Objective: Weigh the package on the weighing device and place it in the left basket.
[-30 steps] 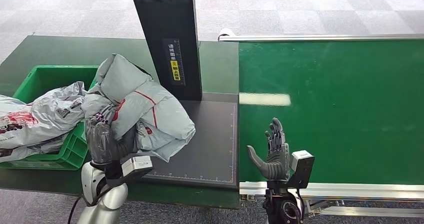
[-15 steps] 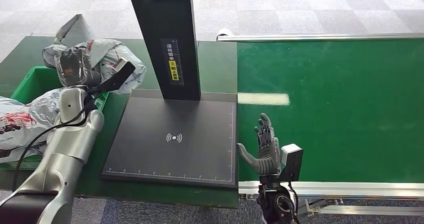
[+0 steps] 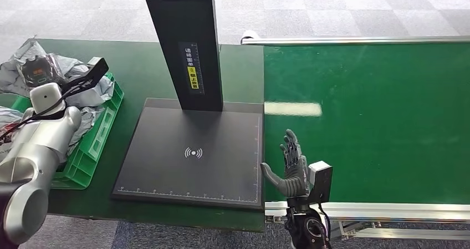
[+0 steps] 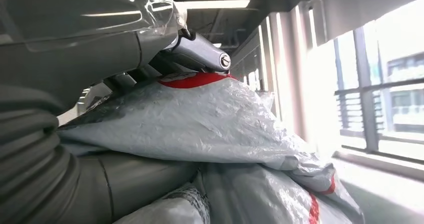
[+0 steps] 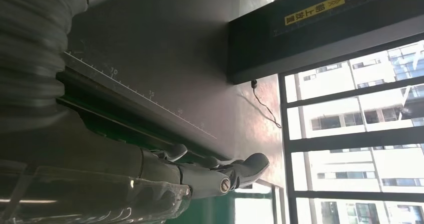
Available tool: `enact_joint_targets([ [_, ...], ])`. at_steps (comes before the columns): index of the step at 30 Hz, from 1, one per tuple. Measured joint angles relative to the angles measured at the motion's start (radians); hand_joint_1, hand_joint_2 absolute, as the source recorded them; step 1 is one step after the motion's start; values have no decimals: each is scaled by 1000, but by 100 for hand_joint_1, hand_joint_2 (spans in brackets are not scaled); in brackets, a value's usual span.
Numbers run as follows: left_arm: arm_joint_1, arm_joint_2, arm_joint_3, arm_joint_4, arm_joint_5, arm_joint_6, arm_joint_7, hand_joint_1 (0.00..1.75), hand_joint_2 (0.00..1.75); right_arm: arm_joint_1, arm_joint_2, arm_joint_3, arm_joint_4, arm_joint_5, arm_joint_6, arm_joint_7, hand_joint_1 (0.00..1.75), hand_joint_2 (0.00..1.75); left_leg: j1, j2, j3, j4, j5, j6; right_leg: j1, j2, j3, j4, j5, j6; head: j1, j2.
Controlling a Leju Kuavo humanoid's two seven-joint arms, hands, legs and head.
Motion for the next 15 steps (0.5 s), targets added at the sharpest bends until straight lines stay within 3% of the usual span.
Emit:
enact_joint_targets([
  [5, -8, 26, 34, 49, 14, -110, 45, 175, 175, -10, 2, 11, 22, 10, 12, 1, 0, 175, 1, -1, 0, 0, 0, 0, 1, 0, 0, 0, 0, 0, 0, 0],
  [15, -8, 36, 57, 74, 17, -120, 50, 175, 175, -22, 4, 16, 49, 10, 13, 1, 0, 175, 1, -2, -1, 0, 0, 0, 1, 0, 0, 0, 0, 0, 0, 0],
])
